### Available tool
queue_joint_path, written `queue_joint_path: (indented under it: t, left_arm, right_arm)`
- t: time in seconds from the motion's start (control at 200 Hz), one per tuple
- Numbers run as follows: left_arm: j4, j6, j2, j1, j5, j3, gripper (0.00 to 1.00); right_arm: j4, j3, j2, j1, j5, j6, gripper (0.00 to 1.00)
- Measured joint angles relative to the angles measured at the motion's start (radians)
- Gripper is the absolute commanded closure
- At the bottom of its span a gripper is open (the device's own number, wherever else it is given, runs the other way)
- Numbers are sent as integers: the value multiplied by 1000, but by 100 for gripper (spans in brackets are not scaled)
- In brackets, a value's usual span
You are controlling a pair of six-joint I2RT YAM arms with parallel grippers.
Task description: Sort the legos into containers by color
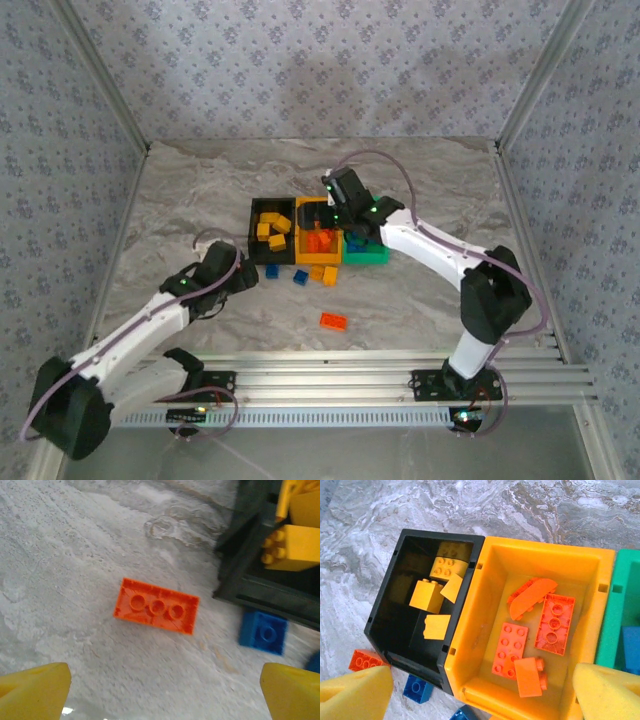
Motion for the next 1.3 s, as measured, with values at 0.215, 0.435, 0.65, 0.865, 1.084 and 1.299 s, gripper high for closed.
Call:
queue_joint_path:
  t: [0.215, 0.435, 0.65, 0.865, 1.084, 1.299]
  left_arm:
    - [127, 50, 210, 41, 6, -1, 1]
    - [205, 79, 312, 49, -5, -6, 1]
    - [274, 100, 381, 62, -12, -13, 13]
    - [305, 124, 403, 63, -29, -13, 32]
    - [319, 135, 399, 69, -28, -13, 46]
    - [250, 113, 253, 52, -5, -42, 49]
  right_arm:
    - [6, -77, -53, -8, 2, 5, 6]
    - [14, -90, -75, -28, 4, 9, 6]
    - [21, -93, -89, -31, 4, 11, 6]
    - [23, -107, -96, -32, 7, 12, 6]
    - [25, -118, -96, -34, 8, 13, 6]
    - [28, -136, -110, -37, 11, 20, 7]
